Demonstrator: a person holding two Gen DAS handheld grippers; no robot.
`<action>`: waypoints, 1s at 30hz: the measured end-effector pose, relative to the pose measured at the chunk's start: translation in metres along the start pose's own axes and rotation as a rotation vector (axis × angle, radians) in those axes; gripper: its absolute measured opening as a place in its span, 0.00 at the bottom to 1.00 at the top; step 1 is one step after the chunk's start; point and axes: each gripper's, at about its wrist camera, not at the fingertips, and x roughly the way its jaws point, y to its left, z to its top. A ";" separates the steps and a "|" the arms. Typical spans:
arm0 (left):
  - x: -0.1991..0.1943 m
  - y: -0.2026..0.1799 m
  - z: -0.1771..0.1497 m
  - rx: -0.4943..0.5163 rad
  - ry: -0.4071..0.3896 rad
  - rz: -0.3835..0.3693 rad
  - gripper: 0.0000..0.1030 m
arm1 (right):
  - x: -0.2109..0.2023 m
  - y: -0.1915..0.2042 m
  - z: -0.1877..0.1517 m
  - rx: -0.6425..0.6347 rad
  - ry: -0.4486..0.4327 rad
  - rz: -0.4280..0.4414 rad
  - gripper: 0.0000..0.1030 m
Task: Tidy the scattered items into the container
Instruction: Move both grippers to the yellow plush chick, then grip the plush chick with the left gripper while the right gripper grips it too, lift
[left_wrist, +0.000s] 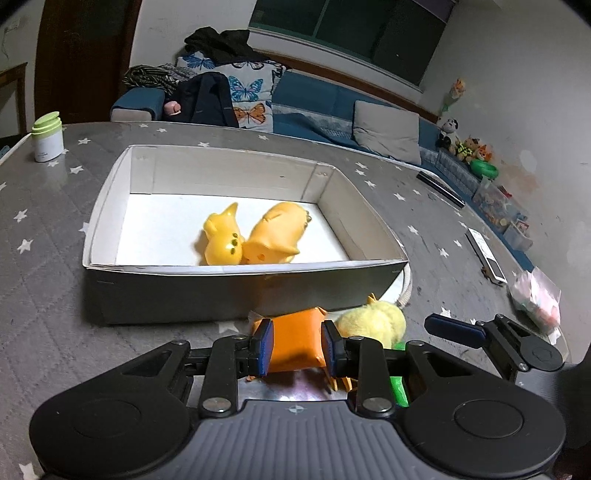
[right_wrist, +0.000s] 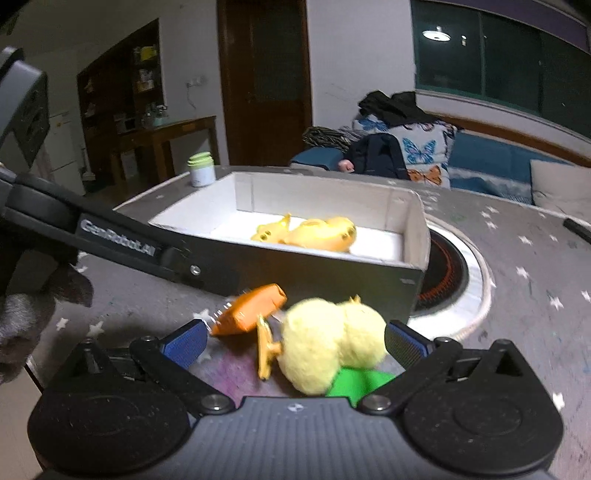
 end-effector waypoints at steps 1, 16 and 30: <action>0.000 -0.001 0.000 0.002 -0.002 -0.005 0.30 | -0.001 -0.002 -0.003 0.005 0.004 -0.008 1.00; 0.012 -0.036 0.005 0.104 0.031 -0.101 0.30 | 0.007 -0.018 -0.010 0.045 0.037 -0.027 1.00; 0.033 -0.040 0.012 0.107 0.088 -0.149 0.32 | 0.011 -0.027 -0.011 0.060 0.064 -0.010 0.87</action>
